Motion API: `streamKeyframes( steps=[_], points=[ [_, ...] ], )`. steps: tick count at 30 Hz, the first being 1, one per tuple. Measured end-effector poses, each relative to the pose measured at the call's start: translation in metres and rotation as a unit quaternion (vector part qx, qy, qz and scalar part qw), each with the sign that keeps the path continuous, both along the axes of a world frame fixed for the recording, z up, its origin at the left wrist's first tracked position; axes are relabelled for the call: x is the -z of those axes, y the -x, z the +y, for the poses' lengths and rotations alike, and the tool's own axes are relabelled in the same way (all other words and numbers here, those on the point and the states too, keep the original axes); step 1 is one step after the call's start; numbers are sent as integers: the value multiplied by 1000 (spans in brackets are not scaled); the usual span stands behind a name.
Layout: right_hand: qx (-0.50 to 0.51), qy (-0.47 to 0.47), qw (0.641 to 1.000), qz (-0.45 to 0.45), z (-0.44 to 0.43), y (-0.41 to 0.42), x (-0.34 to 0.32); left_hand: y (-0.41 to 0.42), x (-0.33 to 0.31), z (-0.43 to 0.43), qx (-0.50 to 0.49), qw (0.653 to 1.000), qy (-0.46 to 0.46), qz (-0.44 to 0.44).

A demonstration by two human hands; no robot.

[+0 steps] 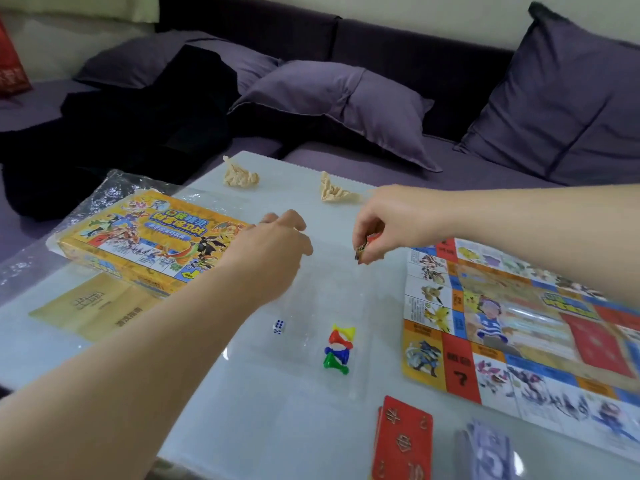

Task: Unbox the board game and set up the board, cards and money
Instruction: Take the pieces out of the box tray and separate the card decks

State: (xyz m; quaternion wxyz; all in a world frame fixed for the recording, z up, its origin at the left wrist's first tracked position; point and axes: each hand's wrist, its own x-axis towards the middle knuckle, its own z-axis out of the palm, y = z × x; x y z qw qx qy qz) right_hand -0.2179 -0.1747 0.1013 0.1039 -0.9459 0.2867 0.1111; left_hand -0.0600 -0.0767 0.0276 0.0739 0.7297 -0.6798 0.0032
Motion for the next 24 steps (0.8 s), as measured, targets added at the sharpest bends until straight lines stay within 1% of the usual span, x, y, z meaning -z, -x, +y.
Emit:
streamKeyframes(
  steps=[3,6,10,13,15,17,19,22,24],
  points=[
    [68,-64,995,-37,25,48,-16,21,-20,20,22,999,23,11],
    [145,-139,979,-45,60,113,-18,59,-33,40,72,997,26,16],
    [223,-211,951,-28,111,189,5,119,-42,66,153,988,31,14],
    [265,-247,930,-52,145,222,32,163,-39,86,201,979,30,8],
    [291,-255,918,-91,162,232,47,191,-36,97,216,976,24,2],
    [308,-238,912,-128,172,235,60,216,-33,106,220,976,7,-2],
    [308,-209,917,-140,176,235,68,237,-30,114,220,975,-16,-22],
    [306,-167,926,-144,177,237,72,262,-24,122,217,971,-46,-90],
    [305,-148,929,-150,175,240,72,272,-18,125,200,972,-54,-110]
  ],
)
